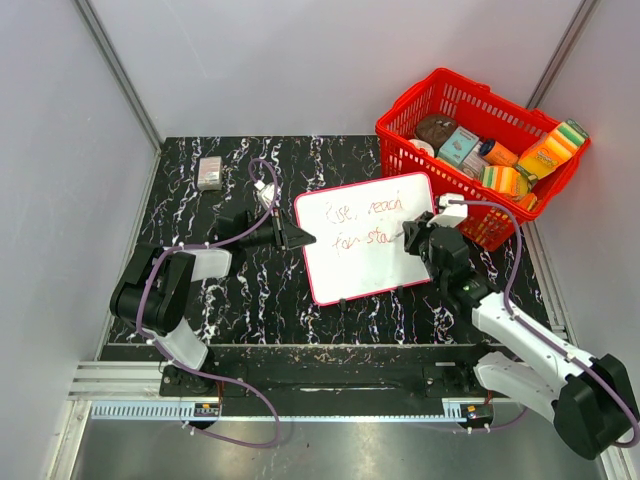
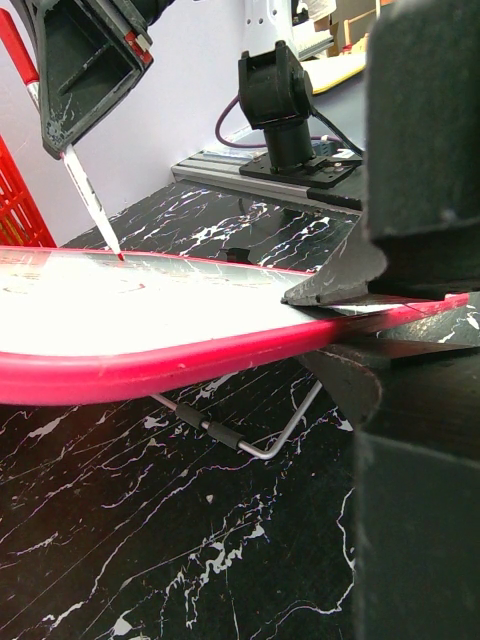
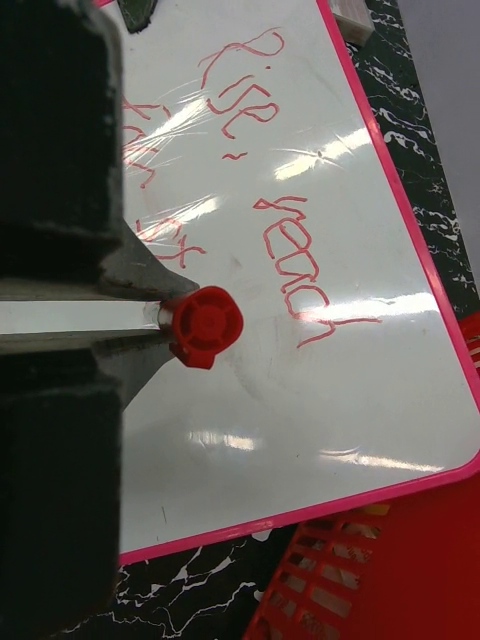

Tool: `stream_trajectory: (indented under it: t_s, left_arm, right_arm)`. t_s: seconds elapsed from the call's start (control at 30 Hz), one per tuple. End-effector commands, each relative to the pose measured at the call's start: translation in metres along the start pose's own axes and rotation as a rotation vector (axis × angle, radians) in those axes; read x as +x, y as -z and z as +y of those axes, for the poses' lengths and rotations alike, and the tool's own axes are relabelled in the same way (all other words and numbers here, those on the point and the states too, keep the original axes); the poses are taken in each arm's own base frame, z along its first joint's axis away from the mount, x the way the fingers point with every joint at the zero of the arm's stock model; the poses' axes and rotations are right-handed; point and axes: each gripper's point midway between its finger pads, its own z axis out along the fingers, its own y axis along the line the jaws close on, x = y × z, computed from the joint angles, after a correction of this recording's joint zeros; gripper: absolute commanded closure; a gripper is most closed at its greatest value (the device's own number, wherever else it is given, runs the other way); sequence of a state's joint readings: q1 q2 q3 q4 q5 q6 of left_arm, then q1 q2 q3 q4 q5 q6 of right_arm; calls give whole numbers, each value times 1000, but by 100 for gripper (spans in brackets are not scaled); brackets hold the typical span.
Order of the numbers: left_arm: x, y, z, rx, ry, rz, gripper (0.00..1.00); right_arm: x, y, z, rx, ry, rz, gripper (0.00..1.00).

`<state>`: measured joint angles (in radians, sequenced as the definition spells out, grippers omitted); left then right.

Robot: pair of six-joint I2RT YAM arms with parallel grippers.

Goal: Write a sentence on the whiteboard
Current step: Put down the whiteboard on the whiteboard stand.

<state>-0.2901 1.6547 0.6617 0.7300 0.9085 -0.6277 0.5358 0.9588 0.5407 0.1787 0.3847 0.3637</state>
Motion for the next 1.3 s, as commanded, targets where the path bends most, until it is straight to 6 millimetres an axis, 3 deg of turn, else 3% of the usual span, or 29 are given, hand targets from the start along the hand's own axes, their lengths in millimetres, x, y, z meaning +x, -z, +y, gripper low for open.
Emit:
stream_trajectory:
  t_s: [0.0, 0.17, 0.47, 1.27]
  left_arm:
    - [-14, -5, -10, 18, -137, -24, 100]
    - [-13, -5, -10, 18, -137, -24, 100]
    - [-14, -5, -10, 18, -137, -24, 100]
    - [-13, -5, -11, 22, -138, -21, 100]
  right_arm:
    - [-30, 4, 2, 9, -21, -87, 100]
    - [-53, 6, 9, -8, -29, -147, 100]
    - [-66, -5, 10, 16, -17, -170, 100]
    - [-42, -16, 6, 21, 12, -109, 100]
